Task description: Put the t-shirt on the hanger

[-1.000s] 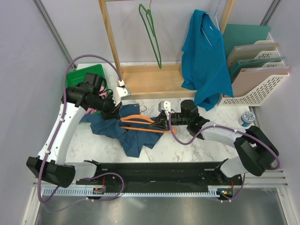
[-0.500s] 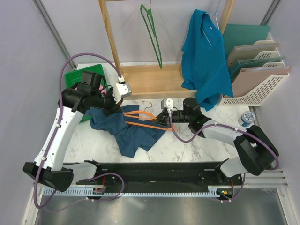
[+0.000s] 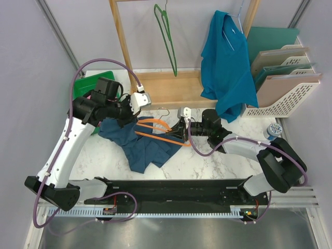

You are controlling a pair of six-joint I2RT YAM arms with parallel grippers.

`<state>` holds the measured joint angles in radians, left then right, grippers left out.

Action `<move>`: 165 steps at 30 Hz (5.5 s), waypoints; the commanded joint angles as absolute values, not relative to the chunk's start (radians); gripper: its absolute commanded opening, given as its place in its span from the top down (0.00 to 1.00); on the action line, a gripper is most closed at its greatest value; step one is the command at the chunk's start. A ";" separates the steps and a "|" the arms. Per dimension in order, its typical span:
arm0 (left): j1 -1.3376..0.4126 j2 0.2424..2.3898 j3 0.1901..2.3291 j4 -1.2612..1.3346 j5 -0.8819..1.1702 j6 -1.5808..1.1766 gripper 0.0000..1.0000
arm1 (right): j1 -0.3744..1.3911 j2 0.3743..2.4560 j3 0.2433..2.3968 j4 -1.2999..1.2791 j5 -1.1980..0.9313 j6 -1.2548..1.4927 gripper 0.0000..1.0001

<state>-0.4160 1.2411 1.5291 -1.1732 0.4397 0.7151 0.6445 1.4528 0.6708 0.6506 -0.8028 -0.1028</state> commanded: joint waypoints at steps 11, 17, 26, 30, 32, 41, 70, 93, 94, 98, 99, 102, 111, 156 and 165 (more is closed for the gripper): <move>-0.370 1.261 1.620 -1.187 0.590 0.773 0.53 | 0.650 1.381 0.683 0.686 -0.831 -0.124 1.00; -0.409 1.253 1.591 -1.198 0.693 0.857 0.50 | 0.652 1.391 0.703 0.703 -0.836 -0.112 1.00; -0.521 1.311 1.580 -1.101 0.638 0.896 0.47 | 0.657 1.373 0.712 0.704 -0.844 -0.121 1.00; -0.581 1.347 1.554 -1.072 0.566 0.890 0.42 | 0.657 1.368 0.712 0.716 -0.833 -0.126 1.00; -0.600 1.376 1.560 -1.075 0.552 0.874 0.67 | 0.658 1.370 0.713 0.718 -0.831 -0.133 1.00; -0.542 1.474 1.689 -1.094 0.482 0.752 0.98 | 0.563 1.243 0.670 0.499 -0.695 -0.193 0.28; -0.523 1.574 1.922 -1.103 0.390 0.643 0.98 | 0.966 1.644 0.675 1.130 -0.288 0.222 0.26; -0.517 1.536 1.887 -1.097 0.411 0.655 0.98 | 0.968 1.862 0.799 1.152 -0.253 0.284 0.34; -0.517 1.534 1.882 -1.100 0.411 0.652 0.98 | 0.969 1.862 0.796 1.158 -0.252 0.282 0.35; -0.512 1.528 1.864 -1.098 0.413 0.649 0.98 | 0.969 1.852 0.790 1.192 -0.258 0.296 0.54; -0.512 1.526 1.858 -1.097 0.413 0.646 0.98 | 0.969 1.852 0.788 1.198 -0.261 0.301 0.57; -0.509 1.528 1.856 -1.098 0.413 0.643 0.98 | 0.969 1.862 0.810 1.200 -0.271 0.319 0.60; -0.508 1.517 1.870 -1.109 0.414 0.630 0.98 | 0.980 1.924 0.874 1.212 -0.267 0.328 0.64; -0.450 1.304 1.727 -0.990 0.762 0.542 0.98 | 0.293 1.061 0.836 0.181 -0.650 0.037 1.00; -0.408 1.279 1.766 -0.733 0.805 0.126 0.98 | 0.295 1.034 0.854 0.213 -0.657 0.143 1.00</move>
